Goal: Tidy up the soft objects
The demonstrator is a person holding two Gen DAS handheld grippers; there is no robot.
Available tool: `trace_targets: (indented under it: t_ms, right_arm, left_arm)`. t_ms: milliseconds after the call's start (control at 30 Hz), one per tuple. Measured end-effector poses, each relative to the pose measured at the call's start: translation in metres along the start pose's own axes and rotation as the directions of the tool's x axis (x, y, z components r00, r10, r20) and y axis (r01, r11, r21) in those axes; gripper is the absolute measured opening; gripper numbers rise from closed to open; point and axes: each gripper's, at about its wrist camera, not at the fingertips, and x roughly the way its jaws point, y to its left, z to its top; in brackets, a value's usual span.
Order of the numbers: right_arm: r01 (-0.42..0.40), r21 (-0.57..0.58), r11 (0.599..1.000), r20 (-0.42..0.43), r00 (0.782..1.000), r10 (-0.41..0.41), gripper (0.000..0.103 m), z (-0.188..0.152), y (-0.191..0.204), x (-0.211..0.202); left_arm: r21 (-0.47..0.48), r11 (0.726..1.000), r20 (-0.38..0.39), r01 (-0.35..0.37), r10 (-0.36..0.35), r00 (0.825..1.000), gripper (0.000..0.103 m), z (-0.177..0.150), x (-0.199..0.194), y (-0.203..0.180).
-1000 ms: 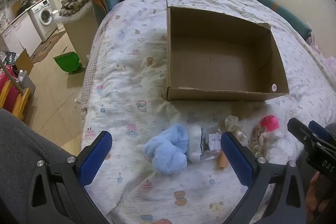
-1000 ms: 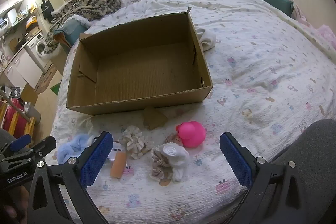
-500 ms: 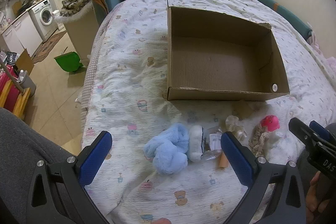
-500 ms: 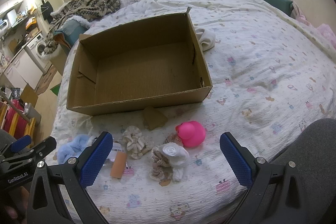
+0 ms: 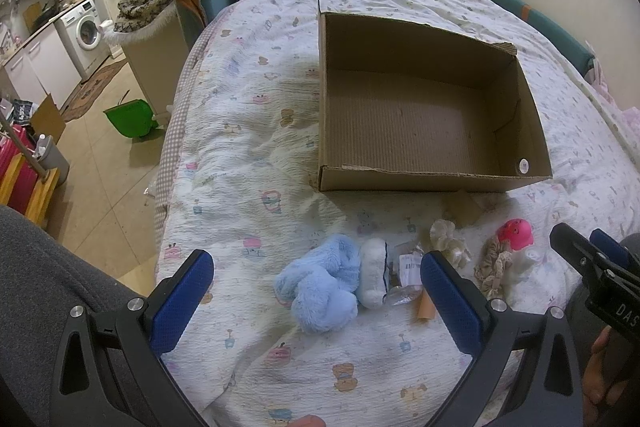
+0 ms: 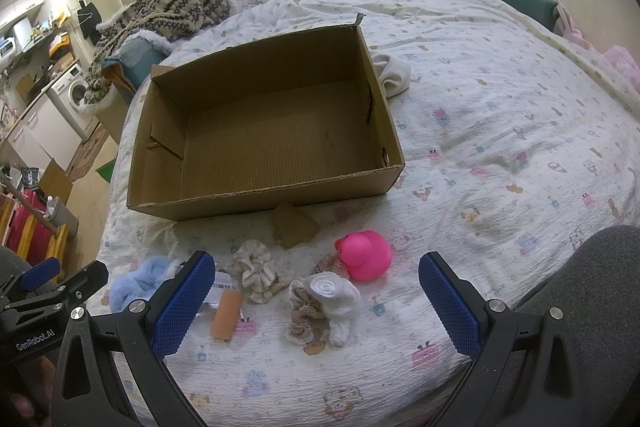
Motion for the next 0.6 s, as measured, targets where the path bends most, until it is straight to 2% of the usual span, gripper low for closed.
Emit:
trace_targets:
  t_ms: [600]
  right_arm:
    - [0.0, -0.001, 1.0, -0.001, 1.0, 0.0, 0.103, -0.0009, 0.0016, 0.0006]
  left_arm:
    - [0.001, 1.0, 0.0, -0.004, 0.004, 1.0, 0.103, -0.002, 0.0007, 0.001]
